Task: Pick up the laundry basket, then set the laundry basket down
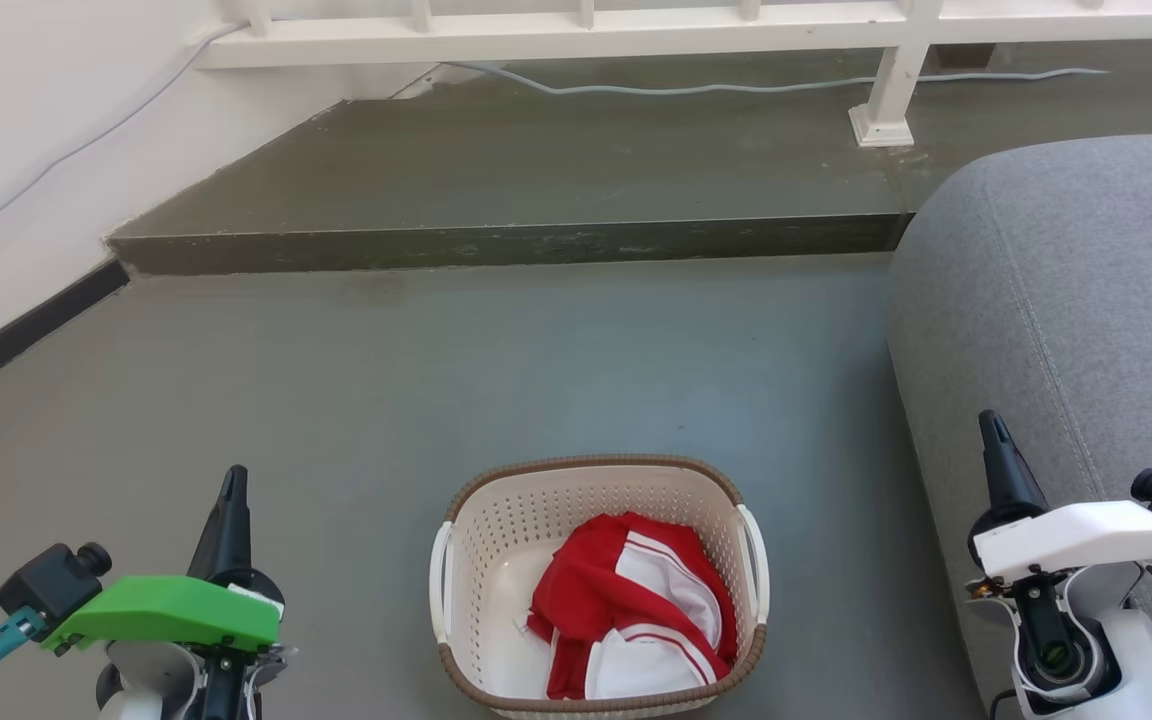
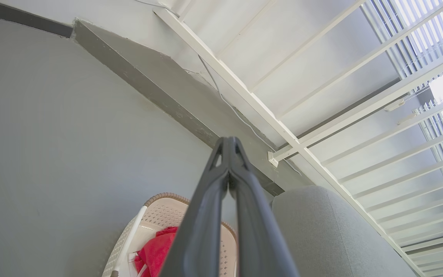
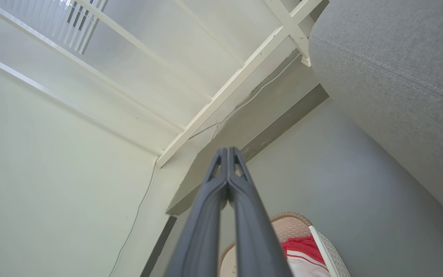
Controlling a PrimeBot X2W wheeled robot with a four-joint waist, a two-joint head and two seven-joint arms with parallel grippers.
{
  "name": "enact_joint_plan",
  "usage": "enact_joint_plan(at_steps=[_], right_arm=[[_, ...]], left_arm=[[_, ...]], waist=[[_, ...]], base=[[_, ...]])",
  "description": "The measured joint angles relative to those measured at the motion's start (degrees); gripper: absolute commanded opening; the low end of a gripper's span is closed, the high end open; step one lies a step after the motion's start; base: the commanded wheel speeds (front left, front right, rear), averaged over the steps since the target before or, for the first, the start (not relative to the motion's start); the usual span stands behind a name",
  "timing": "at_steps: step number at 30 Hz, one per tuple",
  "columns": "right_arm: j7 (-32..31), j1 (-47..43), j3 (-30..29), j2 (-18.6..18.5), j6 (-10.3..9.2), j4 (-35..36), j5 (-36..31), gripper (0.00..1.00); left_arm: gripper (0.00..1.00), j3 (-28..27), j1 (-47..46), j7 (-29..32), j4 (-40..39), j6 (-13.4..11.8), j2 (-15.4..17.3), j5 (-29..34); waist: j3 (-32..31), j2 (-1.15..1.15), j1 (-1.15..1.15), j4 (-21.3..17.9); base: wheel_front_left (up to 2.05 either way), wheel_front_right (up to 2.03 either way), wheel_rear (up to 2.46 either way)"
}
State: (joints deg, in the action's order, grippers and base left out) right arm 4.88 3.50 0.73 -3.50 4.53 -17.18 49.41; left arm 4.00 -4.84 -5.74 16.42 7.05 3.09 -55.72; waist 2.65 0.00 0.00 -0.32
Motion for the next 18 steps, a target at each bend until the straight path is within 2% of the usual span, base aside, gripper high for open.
enact_joint_plan(at_steps=[18], right_arm=[[-3.70, 0.08, -2.65, 0.29, 0.54, 0.14, 13.49, 0.00]], left_arm=[[0.00, -2.22, 0.01, 3.52, -0.07, 0.00, -0.02, -11.69]], waist=[[-0.82, 0.00, 0.00, 0.10]], base=[[0.00, 0.00, 0.00]])
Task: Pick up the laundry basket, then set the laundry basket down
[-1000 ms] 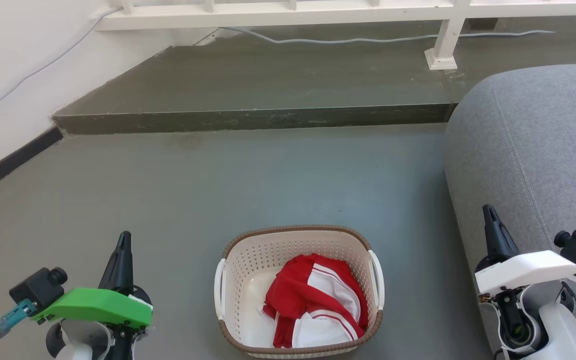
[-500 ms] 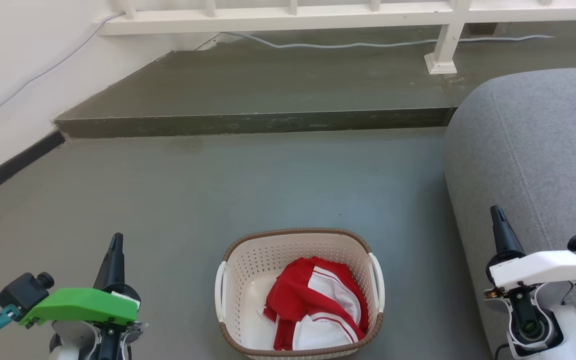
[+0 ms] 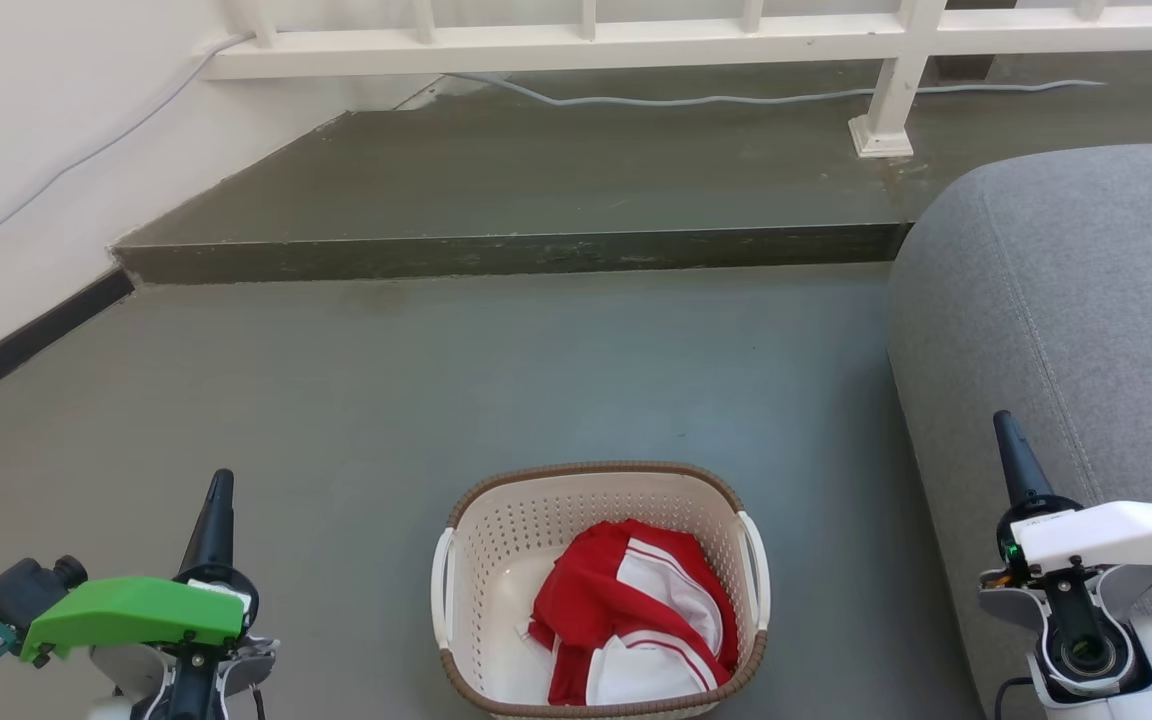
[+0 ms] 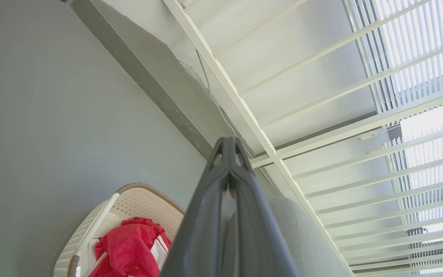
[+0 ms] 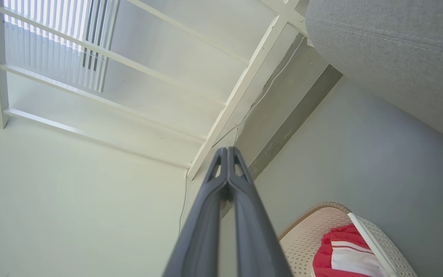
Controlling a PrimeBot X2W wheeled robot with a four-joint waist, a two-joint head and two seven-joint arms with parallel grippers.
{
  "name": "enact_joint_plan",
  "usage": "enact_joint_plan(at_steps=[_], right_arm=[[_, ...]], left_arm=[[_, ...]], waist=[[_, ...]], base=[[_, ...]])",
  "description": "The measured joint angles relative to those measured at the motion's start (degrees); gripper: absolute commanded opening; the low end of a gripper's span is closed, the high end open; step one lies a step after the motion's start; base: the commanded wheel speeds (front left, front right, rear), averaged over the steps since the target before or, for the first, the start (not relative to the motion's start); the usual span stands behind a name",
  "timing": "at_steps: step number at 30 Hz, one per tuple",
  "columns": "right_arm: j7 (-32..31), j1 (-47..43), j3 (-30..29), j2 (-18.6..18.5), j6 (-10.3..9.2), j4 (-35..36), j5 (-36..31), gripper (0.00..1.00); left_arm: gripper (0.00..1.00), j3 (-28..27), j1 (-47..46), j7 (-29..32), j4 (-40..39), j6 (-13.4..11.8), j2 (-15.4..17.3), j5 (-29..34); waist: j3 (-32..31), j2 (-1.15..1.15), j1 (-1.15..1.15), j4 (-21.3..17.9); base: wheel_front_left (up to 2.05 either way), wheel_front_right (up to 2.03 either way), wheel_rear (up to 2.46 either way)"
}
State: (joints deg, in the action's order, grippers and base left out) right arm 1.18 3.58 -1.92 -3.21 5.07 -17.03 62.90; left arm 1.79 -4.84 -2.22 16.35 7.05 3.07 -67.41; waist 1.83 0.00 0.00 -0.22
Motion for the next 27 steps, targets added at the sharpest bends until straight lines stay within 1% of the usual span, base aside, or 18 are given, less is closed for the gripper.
enact_joint_plan(at_steps=[1, 10, 27], right_arm=[[-0.34, 0.01, -0.30, 0.04, 0.38, 0.01, 1.43, 0.00], [-2.21, 0.03, -1.75, 0.37, 0.49, 0.08, 8.21, 0.00], [-5.59, 0.05, -4.39, 0.92, 1.43, 0.37, 20.93, 0.00]], left_arm=[[0.00, -0.16, 0.00, 0.41, -0.01, 0.00, -0.01, -1.25], [0.00, -1.57, -0.01, 2.20, -0.04, 0.00, -0.04, -7.30], [0.00, -3.69, -0.01, 5.58, -0.16, 0.00, -0.15, -18.42]], waist=[[-0.09, 0.00, 0.00, 0.01], [-0.50, 0.00, 0.00, 0.06], [-1.28, 0.00, 0.00, 0.16]], base=[[0.00, 0.00, 0.00], [0.00, 0.00, 0.00], [0.00, 0.00, 0.00]])
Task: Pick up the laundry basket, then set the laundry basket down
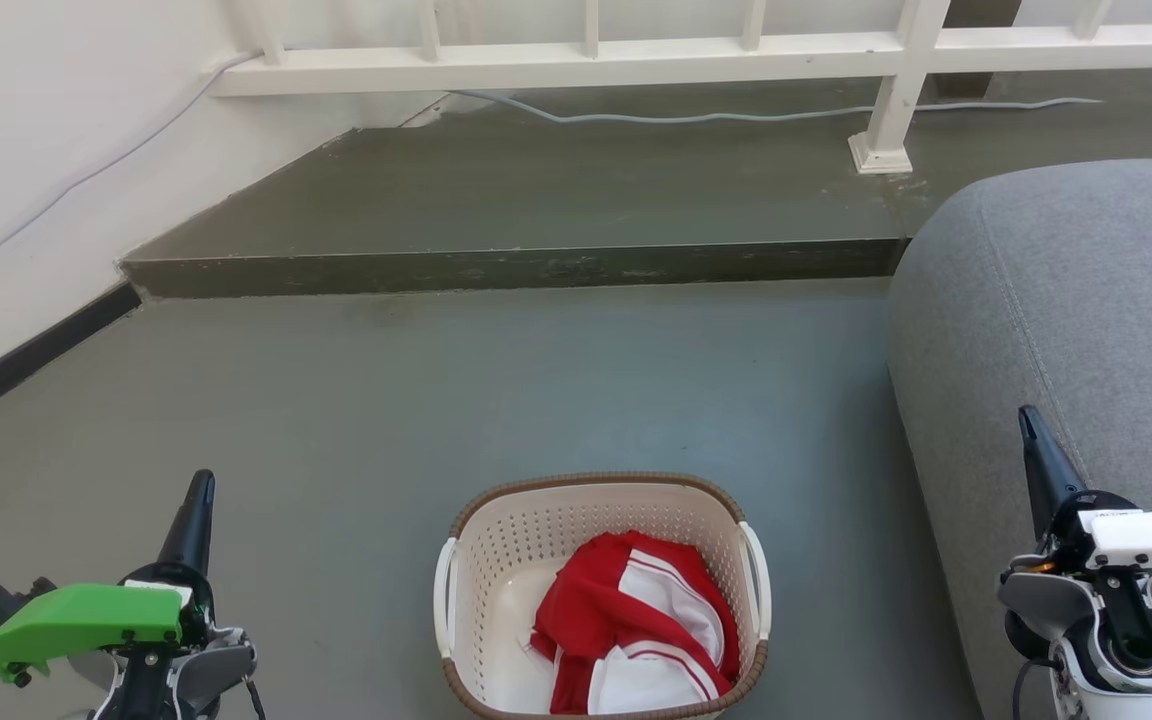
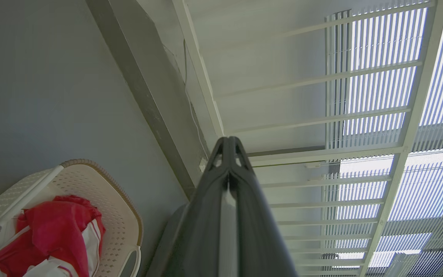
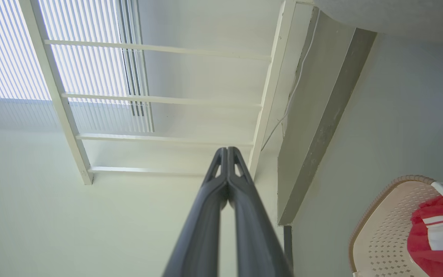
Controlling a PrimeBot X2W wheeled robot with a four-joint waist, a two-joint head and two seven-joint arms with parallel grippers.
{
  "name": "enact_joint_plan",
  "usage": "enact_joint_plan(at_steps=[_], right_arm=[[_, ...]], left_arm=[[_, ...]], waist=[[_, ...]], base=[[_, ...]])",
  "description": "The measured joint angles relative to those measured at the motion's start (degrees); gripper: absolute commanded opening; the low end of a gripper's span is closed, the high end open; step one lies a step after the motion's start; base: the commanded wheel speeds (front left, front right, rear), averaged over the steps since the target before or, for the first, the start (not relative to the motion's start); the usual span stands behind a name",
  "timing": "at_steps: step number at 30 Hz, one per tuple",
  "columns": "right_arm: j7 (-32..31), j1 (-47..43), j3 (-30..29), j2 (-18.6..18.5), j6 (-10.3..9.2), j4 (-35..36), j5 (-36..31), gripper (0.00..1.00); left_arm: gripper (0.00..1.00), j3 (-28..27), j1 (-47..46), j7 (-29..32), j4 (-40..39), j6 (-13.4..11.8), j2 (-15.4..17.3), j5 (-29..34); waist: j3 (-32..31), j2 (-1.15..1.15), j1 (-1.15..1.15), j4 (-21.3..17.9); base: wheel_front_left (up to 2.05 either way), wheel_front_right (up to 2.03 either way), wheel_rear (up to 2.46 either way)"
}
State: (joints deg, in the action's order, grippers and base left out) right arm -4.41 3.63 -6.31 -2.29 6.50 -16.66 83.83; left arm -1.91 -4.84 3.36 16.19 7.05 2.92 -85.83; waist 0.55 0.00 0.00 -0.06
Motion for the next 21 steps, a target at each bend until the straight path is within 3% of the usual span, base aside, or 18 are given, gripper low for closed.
enact_joint_plan(at_steps=[10, 21], right_arm=[[-1.92, 0.01, -1.38, 0.09, 0.05, 0.18, 7.43, 0.00], [-1.96, 0.01, -1.56, 0.16, 0.07, 0.22, 7.79, 0.00]], left_arm=[[0.00, -1.43, 0.00, 1.71, -0.07, 0.01, -0.03, -6.57], [0.00, -1.53, 0.00, 1.72, -0.09, 0.01, -0.03, -6.80]], waist=[[-0.44, 0.00, 0.00, 0.06], [-0.44, 0.00, 0.00, 0.06]], base=[[0.00, 0.00, 0.00], [0.00, 0.00, 0.00]])
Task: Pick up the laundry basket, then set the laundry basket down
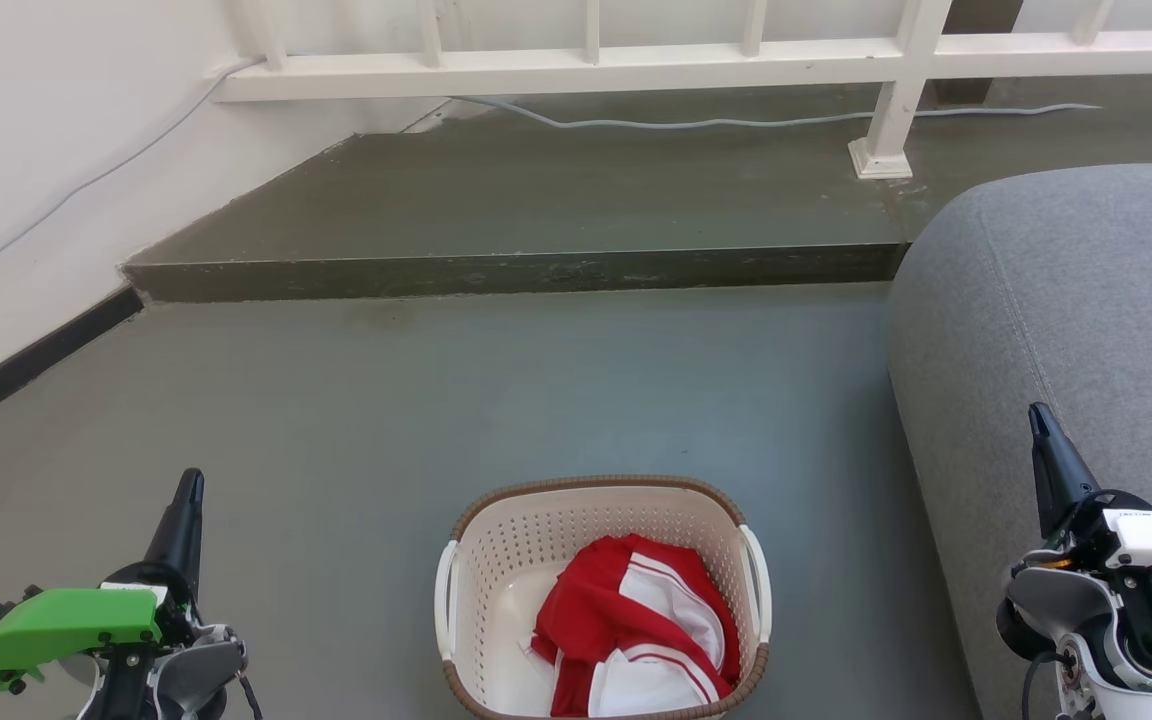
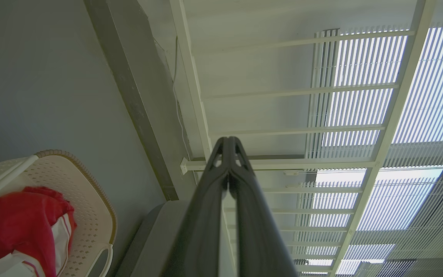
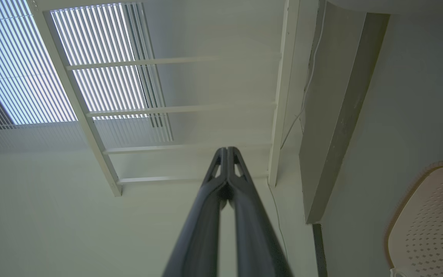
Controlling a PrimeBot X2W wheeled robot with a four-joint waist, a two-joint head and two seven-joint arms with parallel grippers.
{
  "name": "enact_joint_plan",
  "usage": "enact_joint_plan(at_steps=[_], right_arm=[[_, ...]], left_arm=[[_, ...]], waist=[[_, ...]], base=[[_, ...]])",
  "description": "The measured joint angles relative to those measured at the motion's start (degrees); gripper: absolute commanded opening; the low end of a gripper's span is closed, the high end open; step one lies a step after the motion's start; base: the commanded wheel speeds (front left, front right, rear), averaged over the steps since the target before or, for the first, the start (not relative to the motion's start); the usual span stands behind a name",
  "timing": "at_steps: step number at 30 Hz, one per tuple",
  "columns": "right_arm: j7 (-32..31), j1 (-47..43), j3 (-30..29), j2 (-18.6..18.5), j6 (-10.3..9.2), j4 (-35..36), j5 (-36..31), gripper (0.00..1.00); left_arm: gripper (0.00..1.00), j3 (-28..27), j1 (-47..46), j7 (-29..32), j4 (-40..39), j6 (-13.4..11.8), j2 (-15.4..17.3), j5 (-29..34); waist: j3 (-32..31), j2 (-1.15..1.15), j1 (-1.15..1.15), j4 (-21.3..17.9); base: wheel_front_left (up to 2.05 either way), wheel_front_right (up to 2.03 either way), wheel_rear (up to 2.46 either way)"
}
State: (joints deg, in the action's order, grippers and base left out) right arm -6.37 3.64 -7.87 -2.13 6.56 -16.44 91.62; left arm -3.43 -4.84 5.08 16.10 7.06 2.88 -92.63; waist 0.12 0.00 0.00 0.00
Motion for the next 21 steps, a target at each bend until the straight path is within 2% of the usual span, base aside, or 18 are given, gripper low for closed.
enact_joint_plan(at_steps=[21], right_arm=[[0.00, 0.00, 0.00, 0.03, 0.00, 0.05, 0.12, 0.00]], left_arm=[[0.00, -0.02, 0.00, 0.00, -0.05, 0.00, -0.01, 0.00]], waist=[[0.01, 0.00, 0.00, 0.00]], base=[[0.00, 0.00, 0.00]])
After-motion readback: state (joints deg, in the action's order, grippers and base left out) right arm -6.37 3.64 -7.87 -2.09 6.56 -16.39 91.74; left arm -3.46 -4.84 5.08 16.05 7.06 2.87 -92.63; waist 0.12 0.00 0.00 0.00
